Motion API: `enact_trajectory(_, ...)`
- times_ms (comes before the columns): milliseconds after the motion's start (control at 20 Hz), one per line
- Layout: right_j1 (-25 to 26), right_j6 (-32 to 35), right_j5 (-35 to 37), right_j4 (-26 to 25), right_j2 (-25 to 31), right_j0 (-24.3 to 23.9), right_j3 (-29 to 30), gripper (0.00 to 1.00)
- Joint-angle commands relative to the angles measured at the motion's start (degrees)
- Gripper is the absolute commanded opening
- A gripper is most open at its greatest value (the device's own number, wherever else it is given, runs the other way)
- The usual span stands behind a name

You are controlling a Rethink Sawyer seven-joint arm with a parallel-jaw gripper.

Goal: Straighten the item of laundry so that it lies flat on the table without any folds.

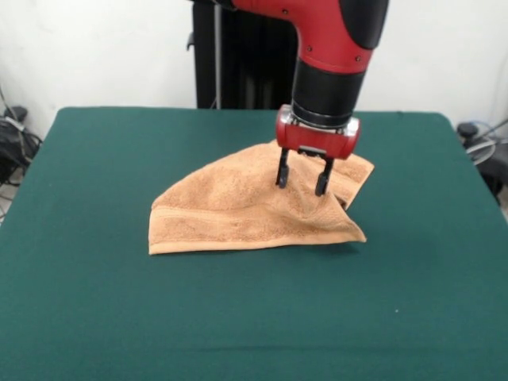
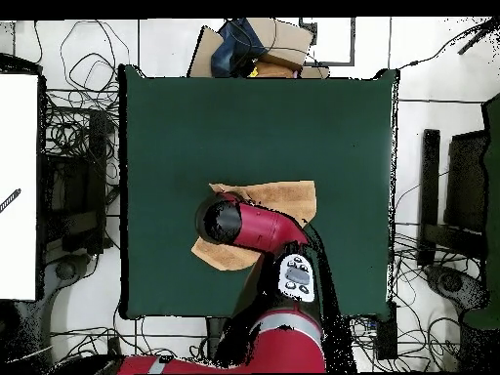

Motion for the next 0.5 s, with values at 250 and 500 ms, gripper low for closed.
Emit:
enact_trajectory(250, -1.24, 10.62, -0.87, 0.80, 4.95, -0.13, 4.61, 1.00)
enact_trajectory(500, -3.49, 11.26, -0.13, 1.10, 4.68, 0.39, 6.58, 1.00)
